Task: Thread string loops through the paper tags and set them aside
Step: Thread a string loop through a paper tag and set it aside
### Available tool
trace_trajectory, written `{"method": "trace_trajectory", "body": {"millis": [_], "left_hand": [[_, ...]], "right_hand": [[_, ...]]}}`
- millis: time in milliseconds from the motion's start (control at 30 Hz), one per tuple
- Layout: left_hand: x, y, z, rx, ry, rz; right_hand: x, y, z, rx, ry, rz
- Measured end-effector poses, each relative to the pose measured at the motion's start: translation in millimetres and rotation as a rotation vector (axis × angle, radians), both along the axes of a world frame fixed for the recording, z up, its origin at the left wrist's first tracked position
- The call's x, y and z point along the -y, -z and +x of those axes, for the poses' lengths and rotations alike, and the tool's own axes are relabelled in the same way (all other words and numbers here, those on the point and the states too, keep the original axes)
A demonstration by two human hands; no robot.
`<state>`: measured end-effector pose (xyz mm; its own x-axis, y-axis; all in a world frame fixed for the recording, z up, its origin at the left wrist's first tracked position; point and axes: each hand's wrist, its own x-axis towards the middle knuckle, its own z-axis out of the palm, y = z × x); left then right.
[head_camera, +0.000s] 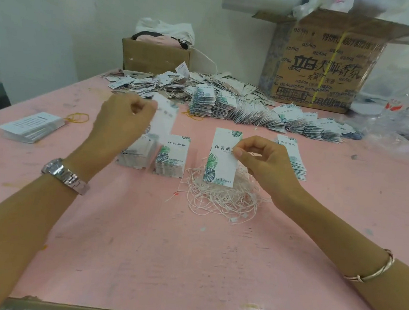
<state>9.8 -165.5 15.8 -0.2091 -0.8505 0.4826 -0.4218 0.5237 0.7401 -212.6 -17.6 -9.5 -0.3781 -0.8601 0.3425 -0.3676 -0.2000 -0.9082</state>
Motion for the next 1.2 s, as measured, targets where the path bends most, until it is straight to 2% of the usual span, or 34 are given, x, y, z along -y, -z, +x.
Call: {"method": "trace_trajectory", "body": {"millis": [67,167,433,933,1200], "left_hand": [[-16,2,-14,-0.208,0.215,0.134],[-33,14,-34,-0.31,0.341,0.263],[-58,29,-53,-0.342,0.277,0.105],[-69,36,-58,-0.367,0.332,0.24],[-70,36,-56,-0.385,0.33,0.245]], "right_hand": [[0,1,0,-0.035,0.016,-0.038],[-2,1,2,-0.1,0.017,-0.081],[-8,1,14,-0.183,-0.06,-0.197],[-8,3,10,-0.182,-0.137,-0.209],[-7,3,11,-0.29,-0.121,-0.185]]}}
